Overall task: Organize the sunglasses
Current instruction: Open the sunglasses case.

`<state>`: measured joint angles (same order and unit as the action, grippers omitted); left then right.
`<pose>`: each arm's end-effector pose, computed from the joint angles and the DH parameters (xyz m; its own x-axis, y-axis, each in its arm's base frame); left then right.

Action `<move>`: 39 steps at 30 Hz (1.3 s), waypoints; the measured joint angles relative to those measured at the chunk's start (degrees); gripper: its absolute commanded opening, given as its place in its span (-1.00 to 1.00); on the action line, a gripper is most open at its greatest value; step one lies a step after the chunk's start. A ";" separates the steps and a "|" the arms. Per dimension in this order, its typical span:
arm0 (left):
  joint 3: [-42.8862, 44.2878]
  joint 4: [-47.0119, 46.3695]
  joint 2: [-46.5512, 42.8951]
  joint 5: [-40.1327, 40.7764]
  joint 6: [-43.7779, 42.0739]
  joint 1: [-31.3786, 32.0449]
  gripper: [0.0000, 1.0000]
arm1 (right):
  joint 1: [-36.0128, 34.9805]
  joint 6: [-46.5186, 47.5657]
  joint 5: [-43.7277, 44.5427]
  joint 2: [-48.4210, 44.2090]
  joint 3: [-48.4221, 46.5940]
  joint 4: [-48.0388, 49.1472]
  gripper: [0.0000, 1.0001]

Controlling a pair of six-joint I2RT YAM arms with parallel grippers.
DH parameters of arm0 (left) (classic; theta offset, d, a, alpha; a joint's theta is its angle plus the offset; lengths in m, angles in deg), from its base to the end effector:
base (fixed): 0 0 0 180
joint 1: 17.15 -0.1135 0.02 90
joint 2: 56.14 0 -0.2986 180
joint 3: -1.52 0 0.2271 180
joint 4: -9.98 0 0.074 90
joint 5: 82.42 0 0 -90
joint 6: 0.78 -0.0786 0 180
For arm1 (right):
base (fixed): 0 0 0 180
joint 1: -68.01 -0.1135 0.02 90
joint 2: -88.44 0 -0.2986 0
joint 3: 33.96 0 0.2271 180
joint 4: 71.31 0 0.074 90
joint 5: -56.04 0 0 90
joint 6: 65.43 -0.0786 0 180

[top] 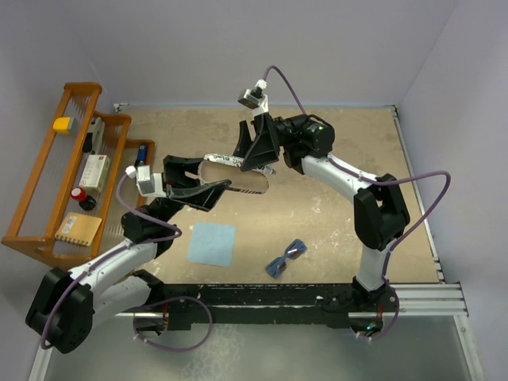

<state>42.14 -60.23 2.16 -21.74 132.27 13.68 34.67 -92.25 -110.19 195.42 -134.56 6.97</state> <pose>0.1230 -0.1182 0.4117 0.0184 -0.7041 -0.7099 0.9787 0.1579 -0.1313 0.2602 0.2626 0.4620 -0.7000 -0.2062 -0.6837 -0.5359 -0.4811 0.6938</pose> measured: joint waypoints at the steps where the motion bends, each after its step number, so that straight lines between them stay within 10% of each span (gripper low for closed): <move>1: -0.07 0.02 -0.15 0.00 -0.44 -0.04 -0.06 | 0.00 -0.20 0.37 0.04 0.00 0.00 -1.00; 13: -2.38 3.21 -5.62 -18.71 -0.98 3.06 -0.07 | 3.08 -2.91 18.01 2.38 -0.55 -1.40 -0.99; 26: -2.38 18.01 -9.25 -17.75 -8.72 3.06 -0.09 | 5.73 -2.08 17.79 0.74 5.99 -1.68 -0.56; 39: -2.67 19.98 -2.95 -6.36 -9.16 3.06 -0.10 | 15.61 30.18 15.76 -22.56 21.35 -28.17 -0.38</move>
<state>39.47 -40.26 -0.79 -28.10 123.11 16.74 50.28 -62.06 -94.43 172.86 -113.20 -21.20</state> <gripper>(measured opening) 0.573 0.305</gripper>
